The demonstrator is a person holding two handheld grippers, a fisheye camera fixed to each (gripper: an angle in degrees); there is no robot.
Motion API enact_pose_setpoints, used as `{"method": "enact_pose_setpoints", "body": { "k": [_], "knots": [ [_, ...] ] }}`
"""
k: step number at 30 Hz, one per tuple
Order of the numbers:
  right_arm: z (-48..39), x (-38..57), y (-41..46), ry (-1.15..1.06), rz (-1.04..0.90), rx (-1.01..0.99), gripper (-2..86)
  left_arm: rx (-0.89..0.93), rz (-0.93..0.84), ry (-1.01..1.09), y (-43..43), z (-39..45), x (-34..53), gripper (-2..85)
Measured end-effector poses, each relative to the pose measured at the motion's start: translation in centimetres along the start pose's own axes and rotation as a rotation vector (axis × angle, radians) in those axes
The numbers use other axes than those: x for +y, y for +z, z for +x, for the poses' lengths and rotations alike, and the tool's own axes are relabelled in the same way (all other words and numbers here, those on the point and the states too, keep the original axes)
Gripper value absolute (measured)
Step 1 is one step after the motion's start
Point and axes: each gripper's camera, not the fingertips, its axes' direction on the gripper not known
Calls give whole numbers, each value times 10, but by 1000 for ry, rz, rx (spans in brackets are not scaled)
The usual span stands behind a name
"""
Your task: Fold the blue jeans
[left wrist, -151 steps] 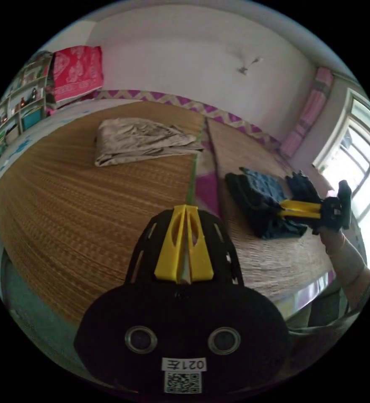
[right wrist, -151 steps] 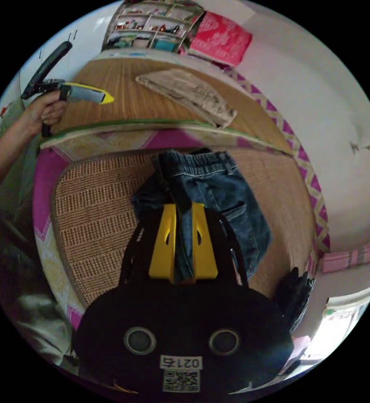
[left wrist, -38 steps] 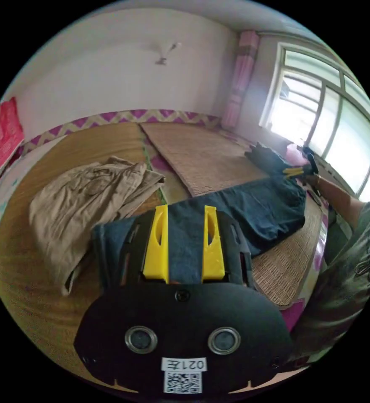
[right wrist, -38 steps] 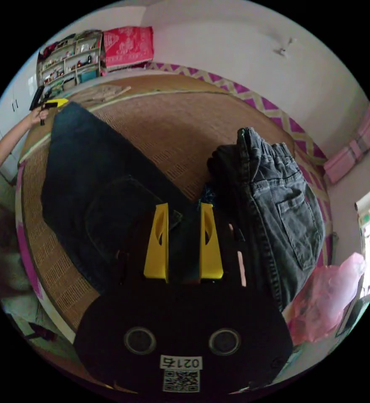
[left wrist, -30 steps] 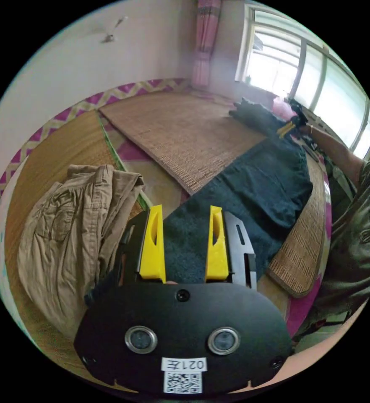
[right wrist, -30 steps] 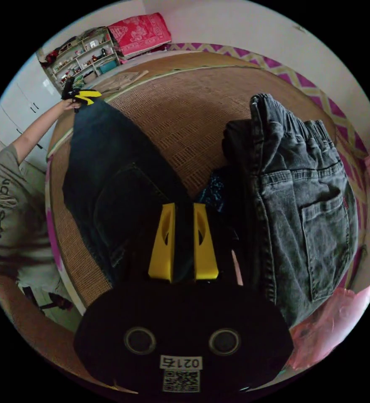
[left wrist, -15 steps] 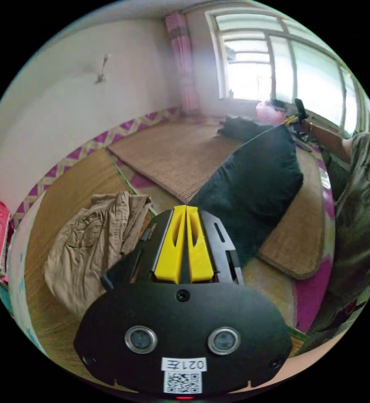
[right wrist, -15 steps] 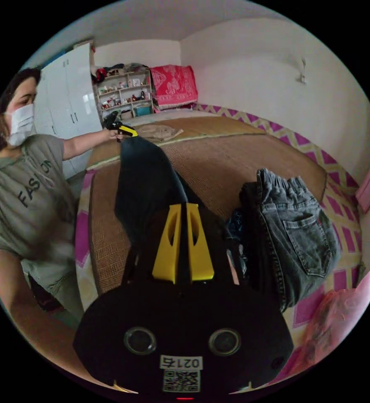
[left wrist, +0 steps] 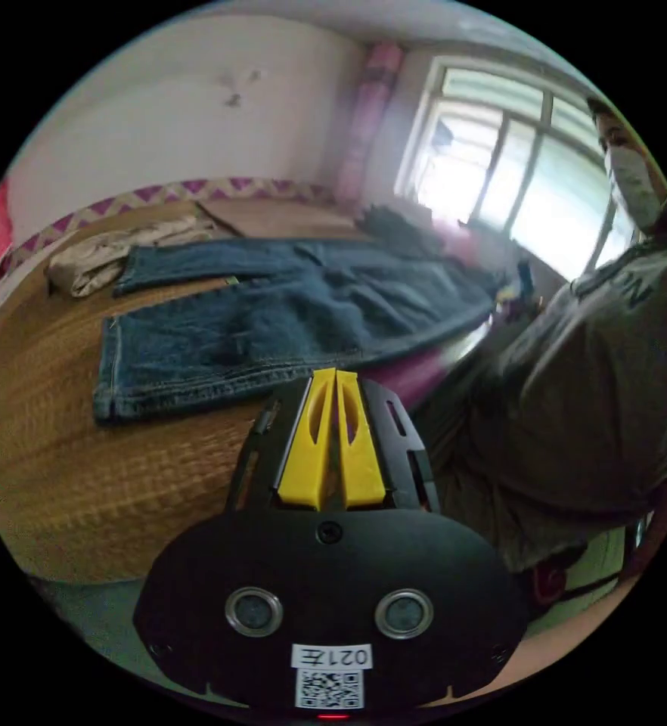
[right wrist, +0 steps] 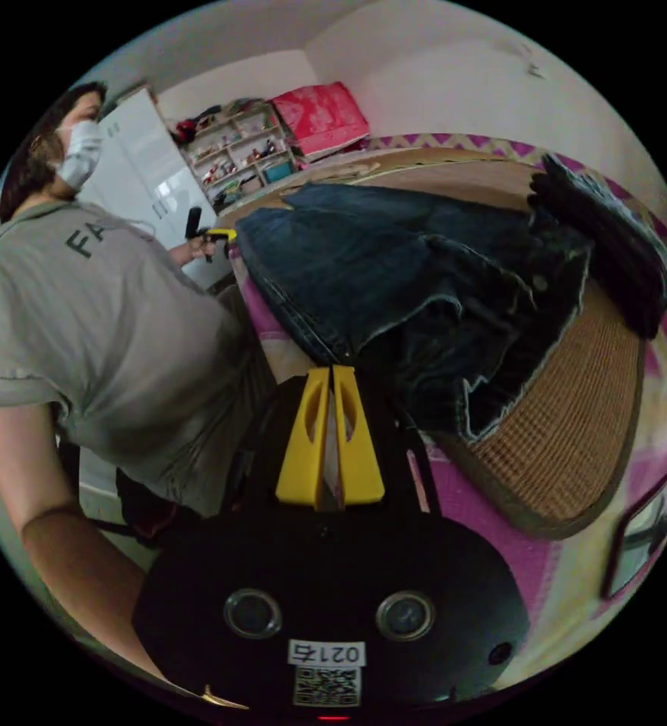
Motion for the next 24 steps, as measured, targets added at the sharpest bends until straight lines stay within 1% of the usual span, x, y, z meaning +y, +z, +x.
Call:
{"method": "enact_pose_setpoints", "body": {
  "k": [1,4,5,6,7,8,9,11,12,13,14,15,16,17,19,21,24],
  "knots": [
    [-1,3,-1,11,18,-1,-8,-15,1,-31,-4,-1,1,-8],
    [-20,4,-12,3,27,34,-2,-85,145,-79,-47,-1,3,-5],
    [-29,0,-18,-15,-8,48,-1,-174,193,-126,-63,-5,2,-1],
    [-38,-5,-28,-55,-8,26,1,-279,191,-173,-73,-10,-3,8],
    [-40,-8,-34,-56,19,18,5,-319,174,-194,-75,-14,-7,15],
    [-41,-14,-46,-50,94,25,15,-359,138,-234,-76,-24,-14,33],
    [-41,-22,-52,-39,162,60,37,-363,98,-265,-73,-34,-22,58],
    [-35,-36,-49,25,204,143,51,-362,51,-284,-61,-46,-32,73],
    [-27,-46,-38,88,170,190,47,-349,-25,-295,-48,-54,-37,67],
    [-24,-51,-31,106,135,207,42,-351,-74,-300,-40,-58,-39,64],
    [-19,-56,-15,133,47,251,27,-422,-121,-313,-31,-61,-40,31],
    [-13,-56,2,174,-58,317,6,-480,-134,-289,-31,-58,-41,9],
    [-13,-54,11,170,-119,348,3,-477,-133,-288,-32,-58,-41,4],
    [-22,-46,13,126,-82,384,-3,-461,-135,-313,-35,-59,-41,-3],
    [-31,-44,14,121,-89,403,-5,-455,-125,-324,-38,-58,-38,-7],
    [-55,-44,23,68,-108,512,-6,-468,-105,-306,-41,-52,-33,-9],
    [-72,-41,28,82,-104,581,-6,-456,-64,-321,-46,-49,-26,-10]
  ]
}}
